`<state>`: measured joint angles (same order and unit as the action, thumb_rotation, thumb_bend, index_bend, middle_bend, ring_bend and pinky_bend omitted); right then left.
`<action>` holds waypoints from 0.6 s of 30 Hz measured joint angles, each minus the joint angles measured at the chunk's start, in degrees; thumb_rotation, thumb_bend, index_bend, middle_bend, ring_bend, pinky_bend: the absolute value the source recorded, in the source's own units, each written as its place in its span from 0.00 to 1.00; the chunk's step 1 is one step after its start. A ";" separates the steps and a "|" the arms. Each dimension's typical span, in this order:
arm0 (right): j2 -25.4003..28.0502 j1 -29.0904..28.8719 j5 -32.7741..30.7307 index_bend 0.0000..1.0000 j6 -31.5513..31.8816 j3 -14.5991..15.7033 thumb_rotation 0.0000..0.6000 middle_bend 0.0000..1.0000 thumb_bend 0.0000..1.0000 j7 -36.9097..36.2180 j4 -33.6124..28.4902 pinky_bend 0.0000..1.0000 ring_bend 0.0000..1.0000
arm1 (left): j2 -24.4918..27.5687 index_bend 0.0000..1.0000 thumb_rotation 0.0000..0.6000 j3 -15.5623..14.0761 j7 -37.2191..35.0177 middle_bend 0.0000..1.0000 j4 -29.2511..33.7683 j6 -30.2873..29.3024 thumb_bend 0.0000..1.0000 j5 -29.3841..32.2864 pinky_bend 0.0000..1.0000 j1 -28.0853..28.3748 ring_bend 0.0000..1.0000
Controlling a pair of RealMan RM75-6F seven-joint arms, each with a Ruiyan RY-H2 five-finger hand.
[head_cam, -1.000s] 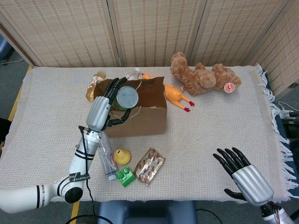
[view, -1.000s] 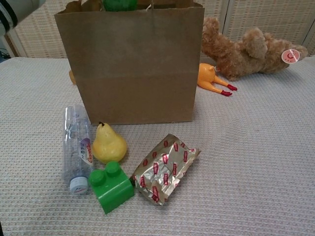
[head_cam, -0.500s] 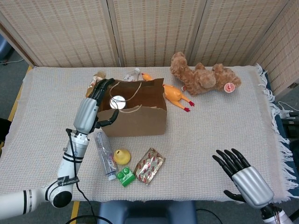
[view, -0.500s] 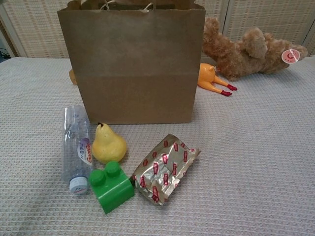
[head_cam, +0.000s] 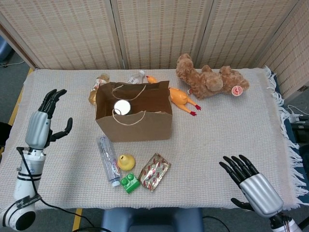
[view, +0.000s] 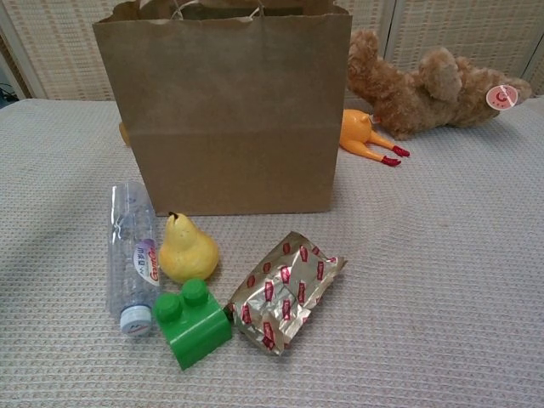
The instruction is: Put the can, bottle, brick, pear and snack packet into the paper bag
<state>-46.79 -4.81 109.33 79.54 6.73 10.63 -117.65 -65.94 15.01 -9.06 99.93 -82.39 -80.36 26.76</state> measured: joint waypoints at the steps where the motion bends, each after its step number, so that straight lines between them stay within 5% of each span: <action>1: -0.02 0.03 0.18 0.00 0.02 0.04 1.00 0.00 0.02 0.12 -0.03 0.00 0.00 | 0.46 0.08 1.00 -1.52 -0.78 0.11 -1.76 -0.39 0.47 -2.19 0.22 -0.84 0.05; 14: -0.52 0.09 0.37 0.00 -0.49 0.09 1.00 0.00 0.02 1.61 -0.49 0.00 0.00 | -2.86 0.01 1.00 -17.19 -1.82 0.06 -37.26 -10.21 0.38 -31.06 0.17 -6.29 0.02; 18: -0.67 -0.14 -0.15 0.00 -1.30 0.03 1.00 0.00 0.02 1.97 -0.52 0.00 0.00 | -4.63 0.00 1.00 -20.79 3.49 0.00 -41.17 -9.63 0.36 -38.24 0.12 -4.34 0.00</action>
<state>-47.45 -4.95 109.17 78.24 6.76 12.60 -118.18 -70.56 -5.78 -5.58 58.76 -92.02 -118.59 22.41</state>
